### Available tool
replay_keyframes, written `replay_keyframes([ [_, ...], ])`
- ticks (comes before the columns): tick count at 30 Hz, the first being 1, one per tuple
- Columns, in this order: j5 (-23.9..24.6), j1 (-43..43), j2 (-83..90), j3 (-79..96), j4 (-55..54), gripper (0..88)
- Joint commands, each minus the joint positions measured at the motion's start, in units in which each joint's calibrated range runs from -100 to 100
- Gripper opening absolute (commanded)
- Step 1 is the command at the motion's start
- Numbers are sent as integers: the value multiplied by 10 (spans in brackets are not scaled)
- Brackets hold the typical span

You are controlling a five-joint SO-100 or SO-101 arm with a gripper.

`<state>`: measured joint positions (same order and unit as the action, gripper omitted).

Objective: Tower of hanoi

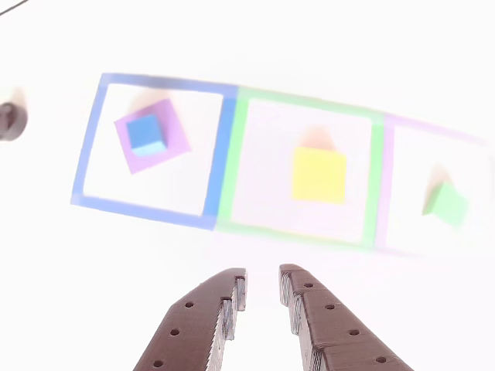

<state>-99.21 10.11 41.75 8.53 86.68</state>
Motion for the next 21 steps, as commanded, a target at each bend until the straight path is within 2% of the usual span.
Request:
replay_keyframes([
  [1,-8,38,29,-26,13,0],
  [4,-8,54,33,-22,21,17],
  [9,-8,53,53,62,-44,221],
  [13,-8,41,96,230,-207,301],
  [15,-8,39,113,328,-323,328],
  [21,-8,41,100,547,-643,355],
])
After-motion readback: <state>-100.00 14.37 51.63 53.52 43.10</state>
